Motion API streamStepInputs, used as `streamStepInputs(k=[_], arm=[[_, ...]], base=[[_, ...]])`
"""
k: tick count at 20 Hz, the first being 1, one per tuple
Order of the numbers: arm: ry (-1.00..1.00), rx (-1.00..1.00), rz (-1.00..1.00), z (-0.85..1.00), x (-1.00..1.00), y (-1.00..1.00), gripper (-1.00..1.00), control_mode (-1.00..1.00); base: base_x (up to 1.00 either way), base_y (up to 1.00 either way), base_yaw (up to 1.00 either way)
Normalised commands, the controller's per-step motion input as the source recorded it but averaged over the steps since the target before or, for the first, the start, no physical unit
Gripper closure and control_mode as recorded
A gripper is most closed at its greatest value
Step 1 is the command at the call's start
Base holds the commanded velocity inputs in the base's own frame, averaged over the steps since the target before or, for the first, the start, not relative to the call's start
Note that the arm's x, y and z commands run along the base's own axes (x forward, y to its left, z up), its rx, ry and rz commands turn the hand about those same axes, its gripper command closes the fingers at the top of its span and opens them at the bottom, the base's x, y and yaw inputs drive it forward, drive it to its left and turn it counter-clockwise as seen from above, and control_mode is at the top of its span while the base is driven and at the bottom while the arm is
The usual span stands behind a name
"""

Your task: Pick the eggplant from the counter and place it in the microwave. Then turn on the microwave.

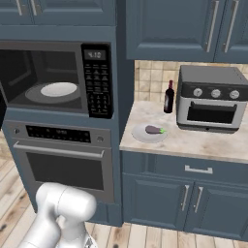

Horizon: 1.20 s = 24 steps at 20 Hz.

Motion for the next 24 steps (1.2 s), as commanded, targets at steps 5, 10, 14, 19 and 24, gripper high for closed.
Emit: streamStepInputs(k=[5, 10, 14, 19, 24], arm=[[0.02, 0.02, 0.05, 0.14, 0.0, -0.3, -1.0, -1.0], [0.02, 0.07, 0.09, 0.07, 0.0, -0.41, -1.0, -1.0], [0.0, 0.08, 0.11, 0.0, 0.0, -0.51, -1.0, -1.0], [0.0, 0.08, 0.13, 0.0, 0.0, -0.52, -1.0, -1.0], [0.0, 0.08, 0.14, 0.0, 0.0, -0.54, -1.0, -1.0]], base=[[0.0, 0.0, 0.0], [0.0, 0.0, 0.0], [0.0, 0.0, 0.0], [0.0, 0.0, 0.0], [0.0, 0.0, 0.0]])
